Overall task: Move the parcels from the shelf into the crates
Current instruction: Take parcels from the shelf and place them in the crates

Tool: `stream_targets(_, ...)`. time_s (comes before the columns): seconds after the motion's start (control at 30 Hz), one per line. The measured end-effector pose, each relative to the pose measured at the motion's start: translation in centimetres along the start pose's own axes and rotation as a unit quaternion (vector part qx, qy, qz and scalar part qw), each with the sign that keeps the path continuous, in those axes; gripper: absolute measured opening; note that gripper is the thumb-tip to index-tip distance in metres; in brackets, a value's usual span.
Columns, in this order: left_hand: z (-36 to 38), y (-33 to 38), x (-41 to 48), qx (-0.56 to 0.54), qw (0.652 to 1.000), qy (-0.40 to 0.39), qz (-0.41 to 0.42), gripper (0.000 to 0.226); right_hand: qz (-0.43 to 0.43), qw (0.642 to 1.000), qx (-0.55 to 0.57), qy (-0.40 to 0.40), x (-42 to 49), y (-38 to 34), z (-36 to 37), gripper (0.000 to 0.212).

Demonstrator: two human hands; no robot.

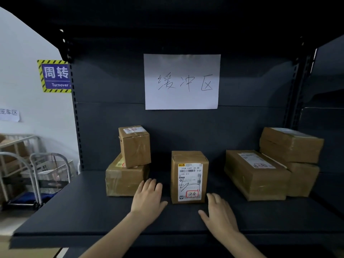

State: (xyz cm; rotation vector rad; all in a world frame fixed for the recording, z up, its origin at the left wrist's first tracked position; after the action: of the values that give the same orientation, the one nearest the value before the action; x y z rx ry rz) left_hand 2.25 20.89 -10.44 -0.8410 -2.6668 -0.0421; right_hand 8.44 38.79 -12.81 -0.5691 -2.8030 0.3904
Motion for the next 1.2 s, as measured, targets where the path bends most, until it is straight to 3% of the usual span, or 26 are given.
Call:
stream_targets(0.33, -1.2, -3.1, -3.2, -0.003, 1.0, 0.03, -0.007, 0.055, -0.145, 0.989, 0.026, 0.011, -3.6, -7.0, -1.1, 0.057)
stream_targets(0.67, -4.7, -11.3, -6.1, 0.008, 0.995, 0.071, -0.067, 0.049, -0.227, 0.972, 0.058, -0.005, -2.8, -17.2, -2.5, 0.061)
stream_targets(0.93, -8.9, -16.0, -2.5, -0.061, 0.988, 0.085, -0.109, 0.062, -0.168, 0.97, 0.174, 0.03, 4.0, -21.8, -7.2, 0.057)
stream_targets(1.03, -9.9, -16.8, 0.0, -0.14, 0.977, 0.106, -0.117, 0.061, -0.121, 0.97, 0.209, 0.014, 6.7, -22.6, -7.8, 0.055)
stream_targets(1.1, -10.0, -16.6, 1.5, -0.235, 0.957, 0.116, -0.123, 0.055, -0.09, 0.967, 0.237, -0.021, 8.3, -22.9, -7.0, 0.056)
stream_targets(1.2, -9.4, -16.8, 3.0, -0.386, 0.9, 0.129, -0.158, 0.051, -0.058, 0.951, 0.291, -0.081, 9.6, -23.1, -5.6, 0.054)
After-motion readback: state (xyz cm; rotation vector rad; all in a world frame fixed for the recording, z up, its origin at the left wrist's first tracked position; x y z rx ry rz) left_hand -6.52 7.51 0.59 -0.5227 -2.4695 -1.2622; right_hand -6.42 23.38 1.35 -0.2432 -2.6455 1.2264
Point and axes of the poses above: each hand's wrist, its own x-axis towards the middle knuckle, its own z-axis out of the palm, y = z × x, the point moved 10 cm from there along x, towards the middle knuckle, and after that the axes turned 12 degrees about z, right-handed, at the moved point
